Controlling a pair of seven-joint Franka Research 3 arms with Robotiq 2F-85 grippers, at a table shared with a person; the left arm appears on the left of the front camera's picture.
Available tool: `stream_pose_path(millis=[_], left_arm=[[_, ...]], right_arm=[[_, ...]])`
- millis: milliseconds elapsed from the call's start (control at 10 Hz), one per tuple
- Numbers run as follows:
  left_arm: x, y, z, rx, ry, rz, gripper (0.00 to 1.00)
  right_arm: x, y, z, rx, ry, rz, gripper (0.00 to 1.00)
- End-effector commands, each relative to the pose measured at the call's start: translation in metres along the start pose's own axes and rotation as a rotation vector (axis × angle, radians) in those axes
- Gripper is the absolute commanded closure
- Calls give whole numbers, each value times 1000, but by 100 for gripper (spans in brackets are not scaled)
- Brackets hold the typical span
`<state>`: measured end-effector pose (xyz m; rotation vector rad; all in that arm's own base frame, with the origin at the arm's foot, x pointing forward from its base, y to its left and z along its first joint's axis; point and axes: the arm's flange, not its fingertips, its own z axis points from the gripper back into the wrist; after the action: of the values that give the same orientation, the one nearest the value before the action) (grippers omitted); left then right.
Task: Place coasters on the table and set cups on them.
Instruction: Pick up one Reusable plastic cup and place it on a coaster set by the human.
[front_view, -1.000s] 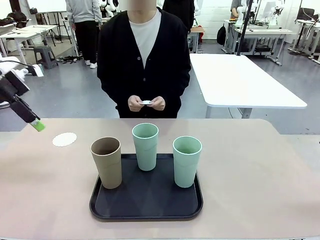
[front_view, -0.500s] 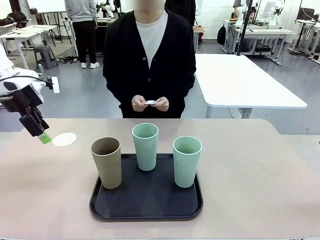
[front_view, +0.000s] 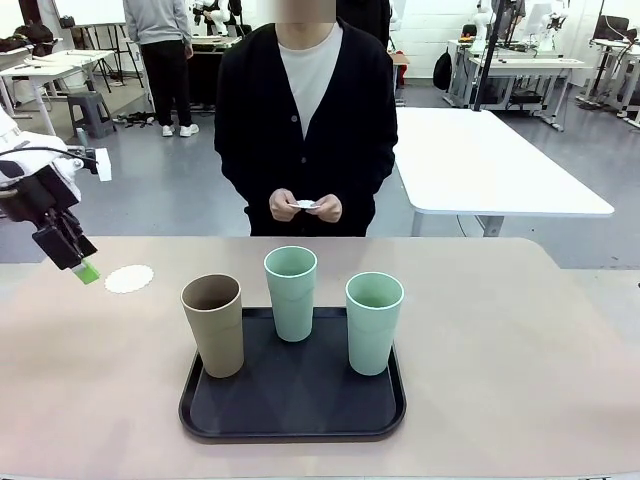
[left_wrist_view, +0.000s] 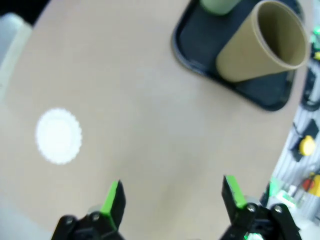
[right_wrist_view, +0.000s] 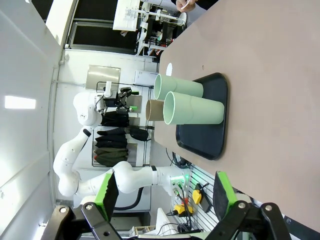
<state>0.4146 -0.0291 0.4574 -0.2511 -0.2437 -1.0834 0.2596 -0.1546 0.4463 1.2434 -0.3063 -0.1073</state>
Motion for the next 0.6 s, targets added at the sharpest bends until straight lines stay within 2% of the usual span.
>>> stream_pose_path(millis=[0,200,500], left_arm=[[-15,1,-21,-81,-220,-205,0],[-18,1,-35,-121,-461,-319,0],[-8,1,-59,-149,-641,-436,0]], right_arm=[[3,0,1,25,-10,14,0],[3,0,1,25,-10,14,0],[3,0,1,25,-10,14,0]])
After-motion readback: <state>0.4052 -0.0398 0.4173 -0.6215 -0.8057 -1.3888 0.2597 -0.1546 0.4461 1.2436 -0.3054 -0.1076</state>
